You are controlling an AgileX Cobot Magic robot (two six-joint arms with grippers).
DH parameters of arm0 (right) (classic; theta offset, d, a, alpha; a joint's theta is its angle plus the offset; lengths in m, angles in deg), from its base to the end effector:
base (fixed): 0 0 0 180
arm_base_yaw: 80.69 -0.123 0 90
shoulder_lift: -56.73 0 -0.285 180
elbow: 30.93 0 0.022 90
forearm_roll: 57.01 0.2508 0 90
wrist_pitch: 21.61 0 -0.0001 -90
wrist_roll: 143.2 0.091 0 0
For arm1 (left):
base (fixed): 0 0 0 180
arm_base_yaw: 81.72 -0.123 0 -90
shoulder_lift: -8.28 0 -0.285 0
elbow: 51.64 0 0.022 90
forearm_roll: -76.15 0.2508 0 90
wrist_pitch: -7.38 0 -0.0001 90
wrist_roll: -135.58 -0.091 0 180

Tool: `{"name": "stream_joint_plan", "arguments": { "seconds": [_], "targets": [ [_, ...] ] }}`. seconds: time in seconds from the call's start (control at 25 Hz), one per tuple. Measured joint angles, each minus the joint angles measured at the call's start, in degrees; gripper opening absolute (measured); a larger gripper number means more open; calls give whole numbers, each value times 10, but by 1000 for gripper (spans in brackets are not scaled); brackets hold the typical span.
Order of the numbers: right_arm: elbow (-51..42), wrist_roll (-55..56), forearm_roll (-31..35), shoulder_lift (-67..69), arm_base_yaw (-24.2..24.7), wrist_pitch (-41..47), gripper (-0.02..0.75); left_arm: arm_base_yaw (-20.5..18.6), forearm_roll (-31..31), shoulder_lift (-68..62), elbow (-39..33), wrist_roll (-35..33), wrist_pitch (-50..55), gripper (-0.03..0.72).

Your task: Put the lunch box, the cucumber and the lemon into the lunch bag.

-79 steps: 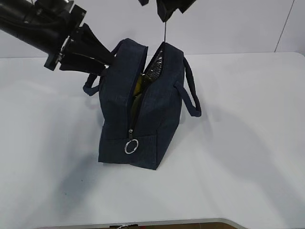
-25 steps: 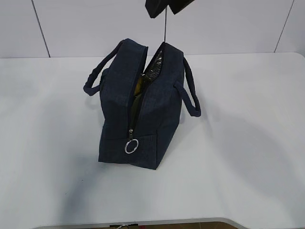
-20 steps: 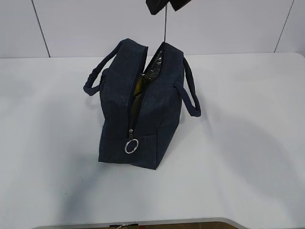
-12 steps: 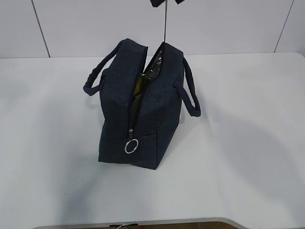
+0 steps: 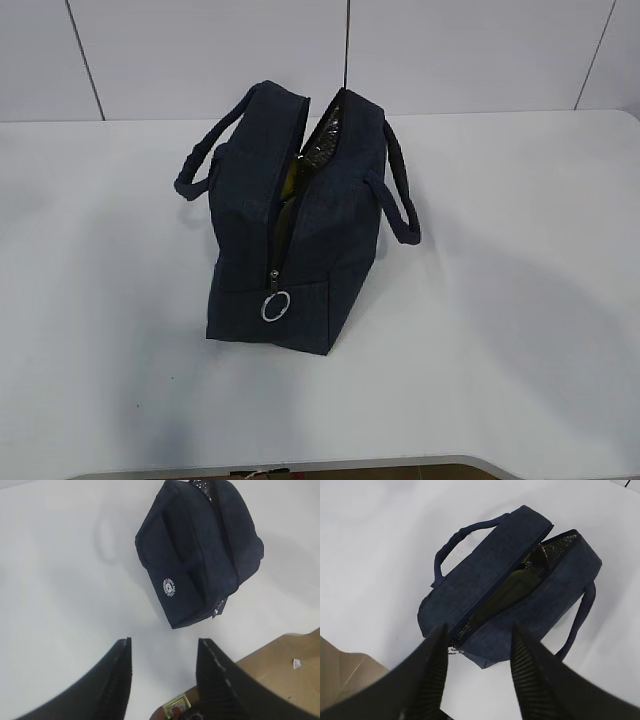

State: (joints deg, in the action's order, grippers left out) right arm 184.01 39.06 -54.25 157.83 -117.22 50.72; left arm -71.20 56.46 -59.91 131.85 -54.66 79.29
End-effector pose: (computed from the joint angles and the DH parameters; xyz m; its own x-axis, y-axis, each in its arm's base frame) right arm 0.2672 0.2031 0.4560 -0.6341 -0.4026 -0.6602 -0.5856 0.8075 0.0701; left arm 0.1635 -0.0600 0.4530 -0.6737 0.1906 -0.7140 0.4402 0.8795 -0.1806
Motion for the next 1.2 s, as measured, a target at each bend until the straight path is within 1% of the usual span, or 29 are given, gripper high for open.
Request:
{"name": "stream_joint_plan", "arguments": {
  "seconds": [0.12, 0.28, 0.48, 0.72, 0.92, 1.04, 1.2],
  "targets": [
    [-26, 0, 0, -22, 0, 0, 347, 0, 0, 16, -29, 0, 0, 305],
    [-95, 0, -5, -60, 0, 0, 347, 0, 0, 35, -54, 0, 1, 305],
    [-185, 0, -20, -104, 0, 0, 347, 0, 0, 57, -56, 0, 2, 305],
    [-280, 0, -22, -168, 0, -9, 347, 0, 0, 85, -56, 0, 2, 305],
    [-373, 0, -28, -228, 0, -86, 347, 0, 0, 116, -56, 0, 2, 305],
    [-436, 0, -31, -260, 0, -156, 347, 0, 0, 136, -56, 0, 3, 305],
    [-526, -11, -32, -298, 0, -273, 347, 0, 0, 154, -56, 0, 4, 305]
  ]
}}
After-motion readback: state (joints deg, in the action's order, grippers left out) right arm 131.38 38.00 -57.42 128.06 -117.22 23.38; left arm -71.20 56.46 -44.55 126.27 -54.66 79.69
